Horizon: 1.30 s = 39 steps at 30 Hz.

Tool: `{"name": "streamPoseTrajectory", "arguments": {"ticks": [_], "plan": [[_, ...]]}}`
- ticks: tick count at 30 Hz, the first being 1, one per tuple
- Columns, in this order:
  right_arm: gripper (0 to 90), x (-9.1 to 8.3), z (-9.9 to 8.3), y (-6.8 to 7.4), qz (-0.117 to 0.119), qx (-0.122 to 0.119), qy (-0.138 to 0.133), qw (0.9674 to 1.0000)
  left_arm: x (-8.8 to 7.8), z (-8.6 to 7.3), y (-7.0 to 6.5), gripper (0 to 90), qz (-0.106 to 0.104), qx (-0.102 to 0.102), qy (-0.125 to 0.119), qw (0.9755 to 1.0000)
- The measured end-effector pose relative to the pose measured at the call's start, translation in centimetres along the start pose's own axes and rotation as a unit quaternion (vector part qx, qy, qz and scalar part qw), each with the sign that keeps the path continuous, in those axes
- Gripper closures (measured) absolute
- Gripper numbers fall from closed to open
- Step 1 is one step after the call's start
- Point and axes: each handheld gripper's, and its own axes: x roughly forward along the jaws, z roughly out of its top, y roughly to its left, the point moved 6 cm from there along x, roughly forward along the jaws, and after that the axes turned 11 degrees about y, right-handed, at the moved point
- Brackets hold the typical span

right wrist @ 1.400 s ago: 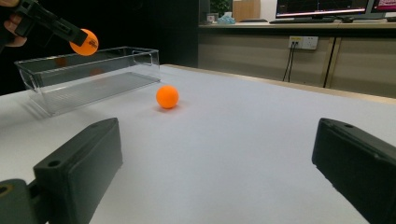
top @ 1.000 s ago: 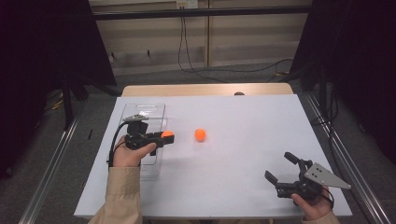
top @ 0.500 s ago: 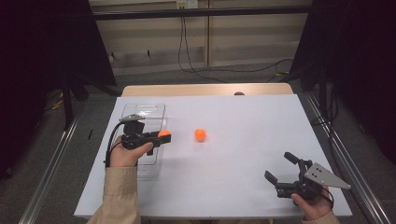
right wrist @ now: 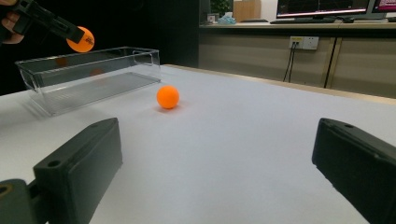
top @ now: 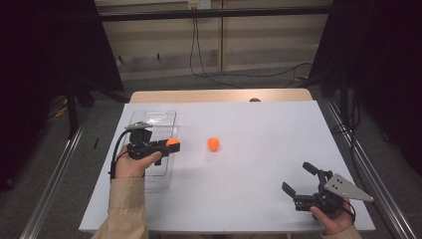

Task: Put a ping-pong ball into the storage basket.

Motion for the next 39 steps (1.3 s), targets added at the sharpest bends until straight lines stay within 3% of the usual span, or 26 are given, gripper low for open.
{"name": "streamPoseTrajectory", "arguments": {"ticks": [21,39], "plan": [[1.4,0.0,0.0,0.0,0.001,0.001,-0.002,1.0000,-0.6,0.0,0.6,51.2,0.012,-0.008,-0.010,0.9998],[1.4,0.0,0.0,0.0,0.002,-0.001,-0.001,1.0000,-1.8,-0.3,2.2,51.1,0.040,-0.022,-0.025,0.9987]]}}
